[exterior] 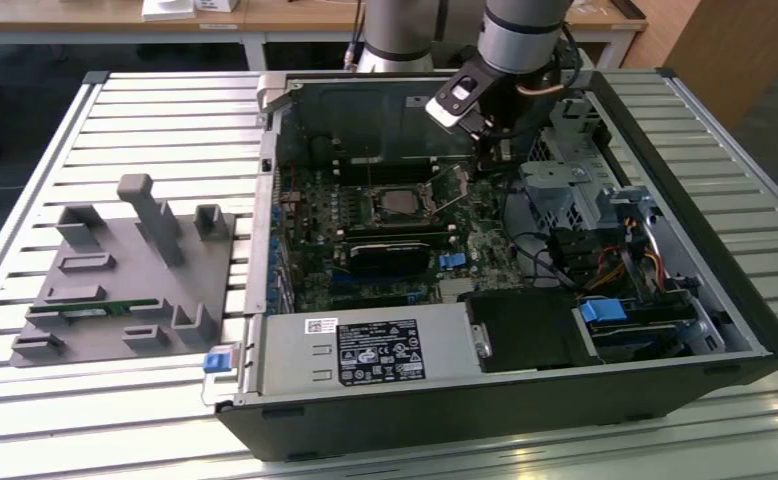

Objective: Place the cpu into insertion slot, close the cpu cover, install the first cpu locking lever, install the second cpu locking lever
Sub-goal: 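Close the cpu cover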

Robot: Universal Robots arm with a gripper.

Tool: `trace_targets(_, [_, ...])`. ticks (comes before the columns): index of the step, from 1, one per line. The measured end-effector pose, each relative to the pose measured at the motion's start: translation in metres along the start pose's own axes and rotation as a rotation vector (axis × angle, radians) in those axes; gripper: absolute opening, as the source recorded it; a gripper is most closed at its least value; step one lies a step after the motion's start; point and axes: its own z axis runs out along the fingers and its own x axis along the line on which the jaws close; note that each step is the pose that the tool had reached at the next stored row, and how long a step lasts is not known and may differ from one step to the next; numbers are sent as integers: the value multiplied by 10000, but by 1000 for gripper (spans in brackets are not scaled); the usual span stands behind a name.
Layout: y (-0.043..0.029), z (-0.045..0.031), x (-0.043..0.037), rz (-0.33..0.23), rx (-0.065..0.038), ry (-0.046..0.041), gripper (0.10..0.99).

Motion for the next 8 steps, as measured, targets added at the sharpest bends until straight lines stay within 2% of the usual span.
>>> trace_targets(4, [-4, 18, 4, 0, 26, -1, 114])
trace_targets(8, [-56, 18, 3, -1, 27, -1, 114])
